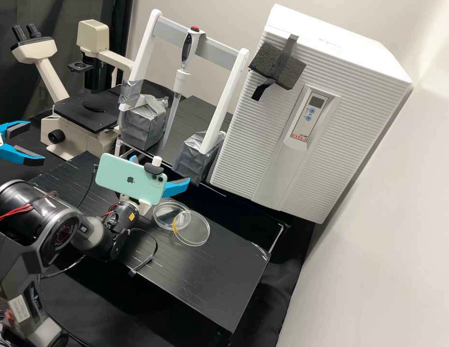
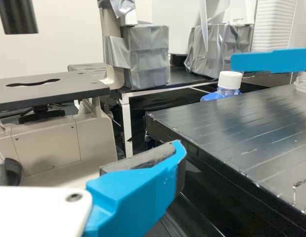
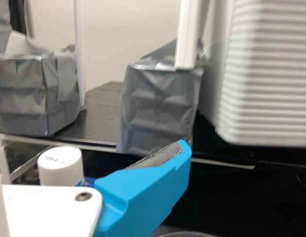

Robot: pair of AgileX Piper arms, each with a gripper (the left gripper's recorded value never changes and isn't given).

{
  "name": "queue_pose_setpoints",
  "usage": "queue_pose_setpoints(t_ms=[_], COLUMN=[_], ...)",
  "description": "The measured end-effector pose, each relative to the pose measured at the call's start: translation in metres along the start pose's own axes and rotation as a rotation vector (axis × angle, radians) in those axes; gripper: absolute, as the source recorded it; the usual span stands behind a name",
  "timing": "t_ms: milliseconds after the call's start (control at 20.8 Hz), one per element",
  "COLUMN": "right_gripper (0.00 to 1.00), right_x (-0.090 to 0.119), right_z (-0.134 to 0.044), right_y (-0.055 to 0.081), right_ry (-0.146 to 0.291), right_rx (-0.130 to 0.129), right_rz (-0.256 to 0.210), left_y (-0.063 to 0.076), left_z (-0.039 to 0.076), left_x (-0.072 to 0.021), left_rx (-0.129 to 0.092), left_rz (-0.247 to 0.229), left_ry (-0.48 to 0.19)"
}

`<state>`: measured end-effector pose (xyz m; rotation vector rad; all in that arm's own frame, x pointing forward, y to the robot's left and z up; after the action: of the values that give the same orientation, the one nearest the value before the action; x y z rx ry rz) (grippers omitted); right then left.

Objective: Open the bottle

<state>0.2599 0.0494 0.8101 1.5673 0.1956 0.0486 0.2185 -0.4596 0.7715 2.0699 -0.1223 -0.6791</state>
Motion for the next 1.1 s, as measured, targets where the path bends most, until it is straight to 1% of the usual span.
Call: queue_pose_setpoints(t_ms=[144,288,384,528,576,816,1008,1104], right_gripper=[1.00,1.00,1.00,1.00,0.00,0.00,0.00,0.00], right_x=[0.003,0.007,0.010,0.014,0.015,0.021,0.026,0.028], right_z=[0.000,-0.001,0.001,0.002,0.002,0.002,0.002,0.003], right_y=[-0.011,-0.016,-0.017,-0.015,-0.015,-0.016,-0.017,-0.018], right_ry=[0.002,0.004,0.000,-0.010,-0.013,-0.013,-0.029,-0.033], right_rx=[0.006,0.011,0.012,0.023,0.026,0.030,0.044,0.045], right_rz=[-0.041,-0.060,-0.063,-0.045,-0.042,-0.043,-0.036,-0.041], left_y=[0.000,0.000,0.000,0.000,0.000,0.000,0.000,-0.001], left_z=[0.000,0.000,0.000,0.000,0.000,0.000,0.000,0.000], left_x=[0.0000,0.0000,-0.0003,-0.0003,-0.0003,-0.0003,-0.0003,-0.0007], left_rx=[0.000,0.000,-0.001,-0.001,-0.001,-0.001,-0.001,-0.003], left_rz=[0.000,0.000,-0.001,-0.002,-0.002,-0.002,-0.002,-0.003], left_ry=[0.000,0.000,0.000,0.000,0.000,0.000,0.000,0.001])
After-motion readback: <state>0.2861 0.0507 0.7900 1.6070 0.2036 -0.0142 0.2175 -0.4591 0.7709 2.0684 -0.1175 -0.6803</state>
